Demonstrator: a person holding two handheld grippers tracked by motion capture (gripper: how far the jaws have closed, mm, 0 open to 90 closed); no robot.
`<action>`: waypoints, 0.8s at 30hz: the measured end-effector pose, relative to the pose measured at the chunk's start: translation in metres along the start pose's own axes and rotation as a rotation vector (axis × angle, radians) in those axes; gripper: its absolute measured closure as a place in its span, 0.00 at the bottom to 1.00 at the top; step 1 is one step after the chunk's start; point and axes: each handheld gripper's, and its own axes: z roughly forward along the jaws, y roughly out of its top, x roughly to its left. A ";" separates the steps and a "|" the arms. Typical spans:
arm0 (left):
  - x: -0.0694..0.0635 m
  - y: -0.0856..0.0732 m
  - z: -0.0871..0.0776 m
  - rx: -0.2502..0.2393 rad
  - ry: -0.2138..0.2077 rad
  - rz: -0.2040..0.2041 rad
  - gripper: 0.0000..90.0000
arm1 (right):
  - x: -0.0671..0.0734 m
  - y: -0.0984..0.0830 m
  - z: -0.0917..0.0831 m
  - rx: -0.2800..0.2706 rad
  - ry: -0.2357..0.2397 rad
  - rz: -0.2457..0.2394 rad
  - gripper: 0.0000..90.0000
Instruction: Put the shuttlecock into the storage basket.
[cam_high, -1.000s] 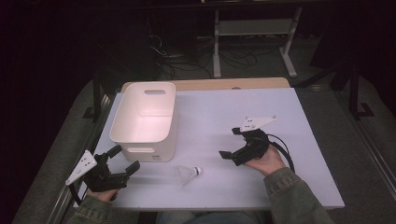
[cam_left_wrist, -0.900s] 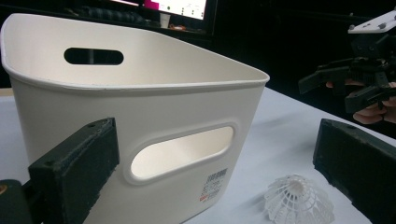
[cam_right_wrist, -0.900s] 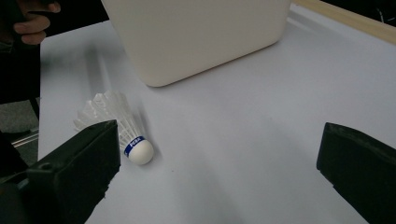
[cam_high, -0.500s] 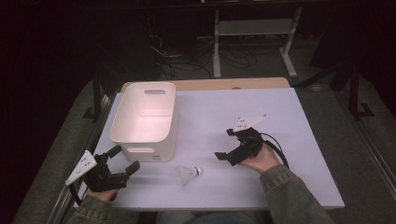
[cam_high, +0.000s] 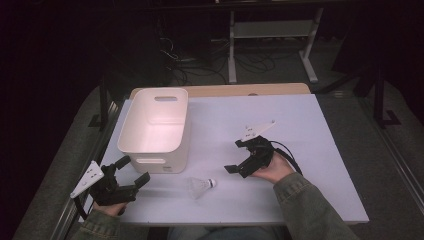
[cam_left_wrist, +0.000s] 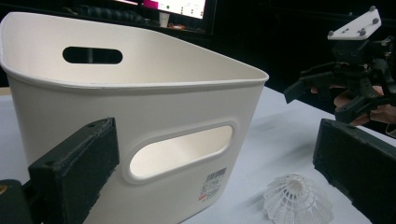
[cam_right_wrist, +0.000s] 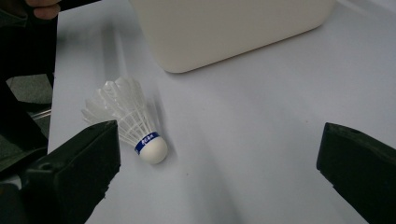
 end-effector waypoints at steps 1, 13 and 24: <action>0.000 0.000 0.000 -0.001 0.000 -0.004 0.00 | -0.001 0.001 0.002 0.005 0.009 -0.003 0.00; 0.000 0.000 0.000 -0.001 -0.004 -0.007 0.00 | 0.002 0.004 0.017 0.052 0.062 -0.021 0.00; 0.000 0.000 0.000 0.000 -0.003 -0.004 0.00 | 0.004 0.007 0.030 0.111 0.095 -0.074 0.00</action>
